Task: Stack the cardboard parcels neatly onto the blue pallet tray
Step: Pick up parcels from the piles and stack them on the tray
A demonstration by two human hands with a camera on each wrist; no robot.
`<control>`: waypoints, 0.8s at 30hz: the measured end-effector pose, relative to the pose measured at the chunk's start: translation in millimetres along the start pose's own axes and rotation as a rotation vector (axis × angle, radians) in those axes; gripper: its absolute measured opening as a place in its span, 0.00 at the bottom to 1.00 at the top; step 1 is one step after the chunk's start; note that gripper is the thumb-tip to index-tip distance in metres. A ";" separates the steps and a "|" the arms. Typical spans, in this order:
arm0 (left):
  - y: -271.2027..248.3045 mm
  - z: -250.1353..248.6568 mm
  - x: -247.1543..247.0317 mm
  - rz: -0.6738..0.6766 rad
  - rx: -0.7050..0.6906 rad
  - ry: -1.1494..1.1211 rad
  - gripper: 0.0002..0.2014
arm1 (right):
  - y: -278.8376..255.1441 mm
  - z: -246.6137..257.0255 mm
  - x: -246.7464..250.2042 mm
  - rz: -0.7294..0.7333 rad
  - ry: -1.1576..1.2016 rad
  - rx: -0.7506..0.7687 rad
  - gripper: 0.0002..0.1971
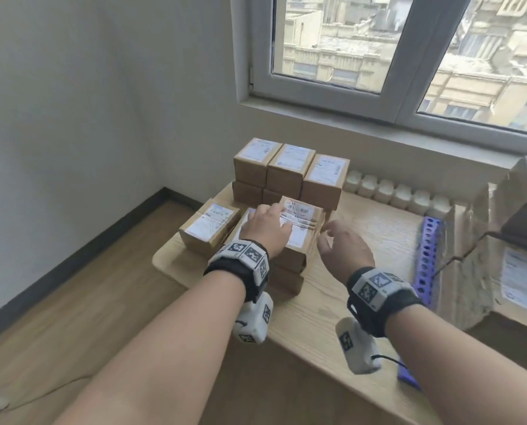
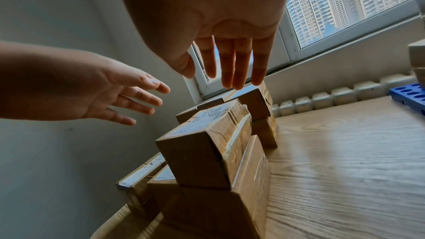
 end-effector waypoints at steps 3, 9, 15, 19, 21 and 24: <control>11.9 5.4 -6.4 0.025 0.011 -0.007 0.24 | 9.9 -1.5 -9.0 0.009 0.029 -0.023 0.21; 46.6 8.3 -16.4 0.090 0.057 -0.038 0.27 | 46.1 -11.5 -25.0 0.028 0.089 -0.077 0.22; 86.8 6.6 -31.5 0.188 0.109 -0.102 0.31 | 87.3 -24.9 -39.6 0.053 0.183 -0.160 0.20; 108.3 9.2 -45.1 0.260 0.153 -0.198 0.33 | 109.1 -35.4 -51.9 0.072 0.240 -0.212 0.23; 114.2 13.7 -51.8 0.299 0.181 -0.243 0.35 | 114.4 -40.7 -58.4 0.088 0.277 -0.243 0.24; 118.7 21.7 -60.9 0.342 0.237 -0.336 0.36 | 116.7 -44.6 -64.9 0.111 0.349 -0.290 0.24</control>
Point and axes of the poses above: each hand's wrist, its own y-axis towards the middle knuckle, its own x-axis out of the back of the hand, z = x × y, the point moved 1 cm from there along y, towards the middle knuckle, and after that the axes turned 12 degrees about y, right-handed, at the moved point
